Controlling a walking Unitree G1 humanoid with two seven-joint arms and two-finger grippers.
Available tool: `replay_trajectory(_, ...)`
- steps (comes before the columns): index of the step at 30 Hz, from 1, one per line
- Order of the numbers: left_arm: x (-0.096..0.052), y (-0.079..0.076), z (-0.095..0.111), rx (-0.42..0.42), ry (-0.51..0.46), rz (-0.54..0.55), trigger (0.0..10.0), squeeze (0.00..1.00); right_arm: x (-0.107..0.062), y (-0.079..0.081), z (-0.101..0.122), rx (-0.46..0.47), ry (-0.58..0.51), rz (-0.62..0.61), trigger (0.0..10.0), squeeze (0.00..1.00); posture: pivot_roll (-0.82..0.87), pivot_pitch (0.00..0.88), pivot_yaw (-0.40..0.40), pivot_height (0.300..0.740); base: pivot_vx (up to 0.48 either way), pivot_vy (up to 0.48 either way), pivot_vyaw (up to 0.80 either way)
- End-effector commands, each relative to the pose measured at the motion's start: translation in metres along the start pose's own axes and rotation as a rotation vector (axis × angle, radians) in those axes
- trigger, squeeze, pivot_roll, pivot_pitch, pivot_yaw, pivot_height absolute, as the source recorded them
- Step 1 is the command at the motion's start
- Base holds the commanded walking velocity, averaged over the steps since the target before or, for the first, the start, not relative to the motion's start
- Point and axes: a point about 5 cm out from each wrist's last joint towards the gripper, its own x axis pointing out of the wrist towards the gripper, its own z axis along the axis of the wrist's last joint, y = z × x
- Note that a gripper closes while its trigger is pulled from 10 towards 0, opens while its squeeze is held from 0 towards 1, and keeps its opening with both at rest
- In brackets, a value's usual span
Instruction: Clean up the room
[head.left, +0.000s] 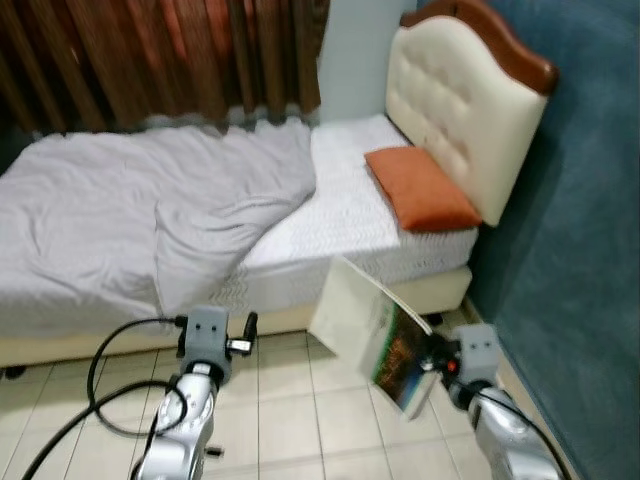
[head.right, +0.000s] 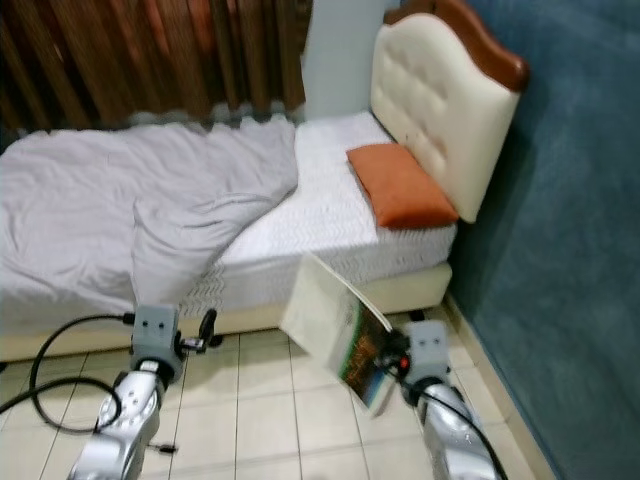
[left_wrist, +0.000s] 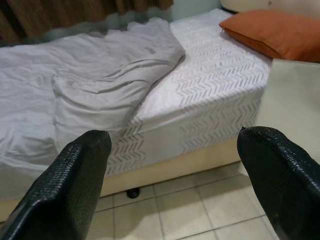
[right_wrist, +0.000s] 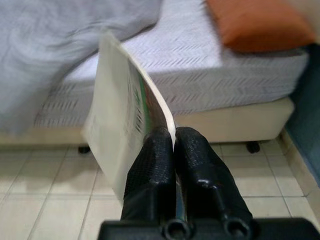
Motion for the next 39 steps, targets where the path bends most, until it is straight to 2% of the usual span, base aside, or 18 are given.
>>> replay_trajectory(1, -0.010, 0.006, 0.005, 0.002, -0.034, 0.004, 10.0, 0.00, -0.003, 0.007, 0.019, 0.058, -0.114, 0.025, 10.0, 0.00, -0.07, 0.000, -0.004, 0.740, 0.480, 0.000, 0.00)
replay_trajectory(2, -0.010, 0.006, 0.005, 0.002, -0.034, 0.004, 10.0, 0.00, -0.003, 0.007, 0.019, 0.058, -0.114, 0.025, 10.0, 0.00, -0.07, 0.000, -0.004, 0.740, 0.480, 0.000, 0.00)
replay_trajectory(3, -0.020, 0.006, 0.007, -0.013, -0.055, -0.008, 10.0, 0.00, -0.014, 0.008, 0.016, 0.045, -0.117, 0.043, 10.0, 0.00, -0.07, 0.000, -0.004, 0.740, 0.480, 0.000, 0.00)
replay_trajectory(5, -0.028, 0.007, 0.009, -0.027, -0.076, -0.018, 10.0, 0.00, -0.023, 0.008, 0.012, 0.034, -0.107, 0.064, 10.0, 0.00, -0.07, 0.000, -0.006, 0.740, 0.480, 0.000, 0.00)
replay_trajectory(9, -0.028, 0.006, 0.009, -0.040, -0.094, -0.023, 10.0, 0.00, -0.026, 0.008, 0.010, 0.037, -0.100, 0.069, 10.0, 0.00, -0.06, 0.000, -0.010, 0.740, 0.480, 0.000, 0.00)
replay_trajectory(10, -0.023, 0.006, 0.011, -0.055, -0.112, -0.017, 10.0, 0.00, -0.023, 0.008, 0.013, 0.051, -0.125, 0.050, 10.0, 0.00, -0.06, 0.000, -0.010, 0.740, 0.480, 0.000, 0.00)
replay_trajectory(14, -0.016, 0.007, 0.012, -0.069, -0.115, -0.005, 10.0, 0.00, -0.017, 0.006, 0.022, 0.092, -0.162, 0.009, 10.0, 0.00, -0.08, 0.000, -0.025, 0.740, 0.480, 0.000, 0.00)
replay_trajectory(19, -0.014, 0.000, 0.010, -0.070, -0.107, -0.017, 10.0, 0.00, -0.014, 0.003, 0.028, 0.064, -0.152, 0.021, 10.0, 0.00, -0.09, 0.000, -0.074, 0.740, 0.480, 0.000, 0.00)
replay_trajectory(21, -0.013, -0.007, 0.007, -0.068, -0.097, -0.035, 10.0, 0.00, -0.012, 0.001, 0.032, 0.047, -0.146, 0.032, 10.0, 0.00, -0.09, 0.000, -0.080, 0.740, 0.480, 0.000, 0.00)
replay_trajectory(25, -0.011, -0.011, 0.007, -0.056, -0.097, -0.052, 10.0, 0.00, -0.008, 0.002, 0.034, 0.041, -0.146, 0.042, 10.0, 0.00, -0.09, 0.000, -0.077, 0.740, 0.480, 0.000, 0.00)
replay_trajectory(39, 0.005, 0.001, 0.021, -0.007, -0.119, -0.066, 10.0, 0.00, 0.004, 0.013, 0.032, 0.056, -0.139, 0.040, 10.0, 0.00, -0.08, 0.000, -0.025, 0.740, 0.480, 0.000, 0.00)
